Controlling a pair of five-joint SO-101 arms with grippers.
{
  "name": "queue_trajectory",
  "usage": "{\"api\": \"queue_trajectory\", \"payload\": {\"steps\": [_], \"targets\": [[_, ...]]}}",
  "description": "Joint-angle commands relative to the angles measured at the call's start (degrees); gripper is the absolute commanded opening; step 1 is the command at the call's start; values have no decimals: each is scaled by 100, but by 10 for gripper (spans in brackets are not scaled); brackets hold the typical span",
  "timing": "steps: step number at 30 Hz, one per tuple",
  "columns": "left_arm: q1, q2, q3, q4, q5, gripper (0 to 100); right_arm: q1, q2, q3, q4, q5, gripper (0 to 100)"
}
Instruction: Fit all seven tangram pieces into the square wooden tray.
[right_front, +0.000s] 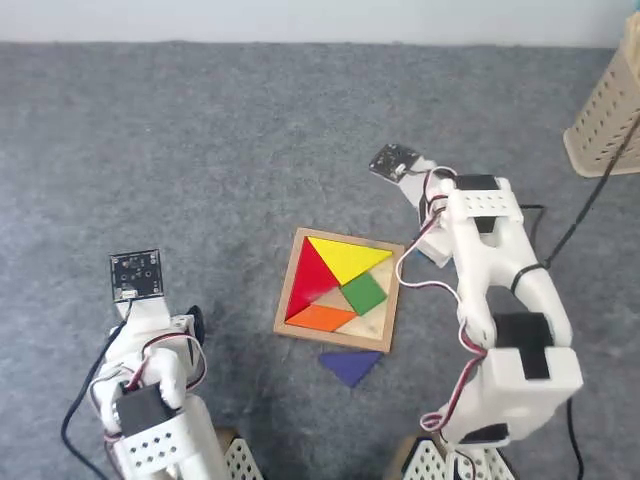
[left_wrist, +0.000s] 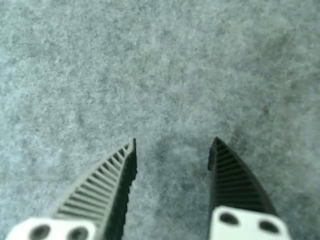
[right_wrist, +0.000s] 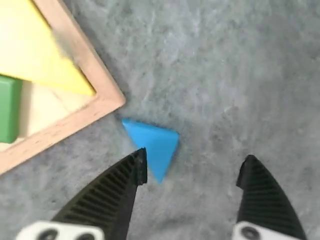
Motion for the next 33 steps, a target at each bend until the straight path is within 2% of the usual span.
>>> {"api": "queue_trajectory", "payload": {"steps": [1,7,15,24,29,33], "targets": [[0,-70,-110,18,53,225,-48,110,-53,-259,229,292],[0,-70,-110,18,53,225,-57,312,-53,-321,325,286],[0,-70,-110,18,53,225,-92,338,53,-198,325,199],[0,-70,-110,18,53,225,-224,277,360,-40,492,188],[0,-70,-110,18,53,225,-180,268,325,-75,457,81],[0,-70,-110,18,53,225,-66,40,141,-13,-123,12]]}}
